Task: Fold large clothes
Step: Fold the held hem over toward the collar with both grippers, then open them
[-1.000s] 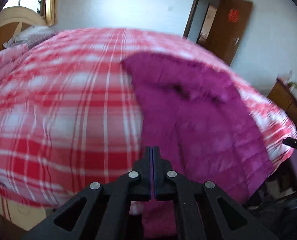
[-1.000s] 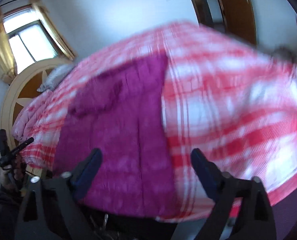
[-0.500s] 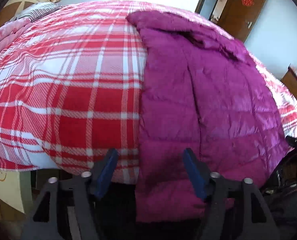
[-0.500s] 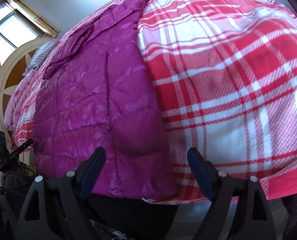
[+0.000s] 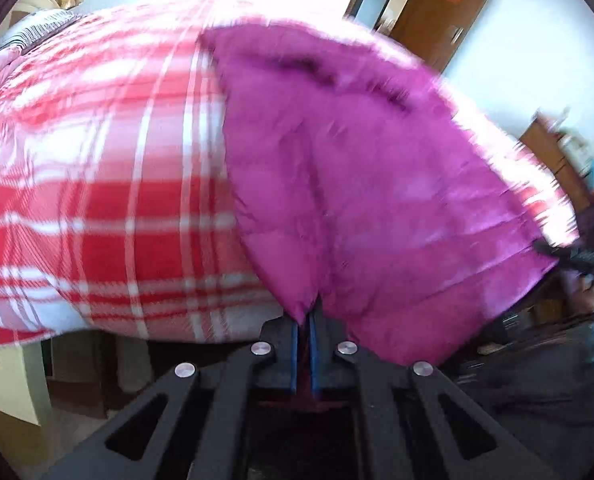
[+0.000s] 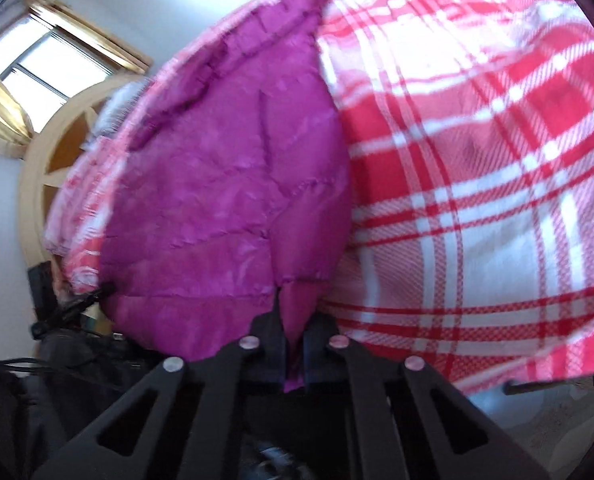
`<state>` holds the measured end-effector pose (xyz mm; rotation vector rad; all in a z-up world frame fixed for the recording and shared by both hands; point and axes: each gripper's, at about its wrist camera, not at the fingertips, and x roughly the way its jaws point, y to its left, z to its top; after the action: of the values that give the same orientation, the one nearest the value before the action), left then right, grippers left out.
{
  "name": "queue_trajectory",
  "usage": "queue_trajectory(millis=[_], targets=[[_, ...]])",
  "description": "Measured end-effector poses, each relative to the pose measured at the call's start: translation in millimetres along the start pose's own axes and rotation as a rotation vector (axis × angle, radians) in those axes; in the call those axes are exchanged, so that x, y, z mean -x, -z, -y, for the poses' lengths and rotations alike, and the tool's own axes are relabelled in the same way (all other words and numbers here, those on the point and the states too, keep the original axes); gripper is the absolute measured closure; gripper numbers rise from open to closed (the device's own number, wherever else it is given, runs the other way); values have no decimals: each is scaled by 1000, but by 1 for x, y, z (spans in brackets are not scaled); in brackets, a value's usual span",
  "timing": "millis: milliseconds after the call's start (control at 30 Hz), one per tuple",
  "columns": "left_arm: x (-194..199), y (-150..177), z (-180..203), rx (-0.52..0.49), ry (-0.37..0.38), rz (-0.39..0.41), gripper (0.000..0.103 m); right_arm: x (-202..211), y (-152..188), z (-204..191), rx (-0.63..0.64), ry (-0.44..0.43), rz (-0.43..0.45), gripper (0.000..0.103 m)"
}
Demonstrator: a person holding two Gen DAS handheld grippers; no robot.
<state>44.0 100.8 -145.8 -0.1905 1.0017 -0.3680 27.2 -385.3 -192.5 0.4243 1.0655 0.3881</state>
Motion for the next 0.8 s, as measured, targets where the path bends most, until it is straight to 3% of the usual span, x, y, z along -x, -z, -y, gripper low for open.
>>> queue_trajectory(millis=[200, 333, 433, 600, 800], targets=[[97, -35, 38, -72, 177, 241, 100, 71, -9, -41, 59, -108, 155, 96], [116, -57, 48, -127, 224, 323, 100, 116, -18, -84, 161, -154, 272, 97], [108, -93, 31, -90, 236, 364, 100, 129, -39, -105, 218, -150, 343, 97], [77, -151, -7, 1, 224, 412, 100, 121, -102, -95, 181, -97, 411, 97], [10, -208, -32, 21, 166, 351, 100, 84, -178, -78, 123, -35, 408, 97]])
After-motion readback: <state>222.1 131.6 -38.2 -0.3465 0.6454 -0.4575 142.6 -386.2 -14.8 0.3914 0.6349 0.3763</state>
